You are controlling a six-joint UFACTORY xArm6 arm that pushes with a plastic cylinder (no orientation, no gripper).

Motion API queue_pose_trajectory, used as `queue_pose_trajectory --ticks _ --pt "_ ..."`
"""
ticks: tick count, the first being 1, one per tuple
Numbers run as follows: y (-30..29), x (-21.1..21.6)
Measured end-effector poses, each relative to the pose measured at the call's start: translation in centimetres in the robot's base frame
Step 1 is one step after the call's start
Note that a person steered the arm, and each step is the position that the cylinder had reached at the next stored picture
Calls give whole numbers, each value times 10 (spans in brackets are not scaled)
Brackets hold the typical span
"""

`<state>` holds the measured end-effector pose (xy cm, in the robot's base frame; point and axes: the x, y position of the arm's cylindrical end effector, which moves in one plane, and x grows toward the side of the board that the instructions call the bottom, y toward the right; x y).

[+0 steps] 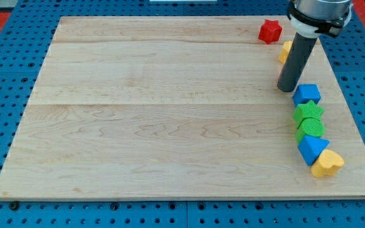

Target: Slide the red circle towards the red star

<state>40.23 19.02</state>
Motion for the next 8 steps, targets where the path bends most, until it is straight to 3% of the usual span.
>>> queue_pose_trajectory --ticks 2,3,4,5,7,8 --pt "-48 -17" --pt "12 2" --pt "21 2" --pt "35 -41" --pt "-7 -91" --pt "-8 -57"
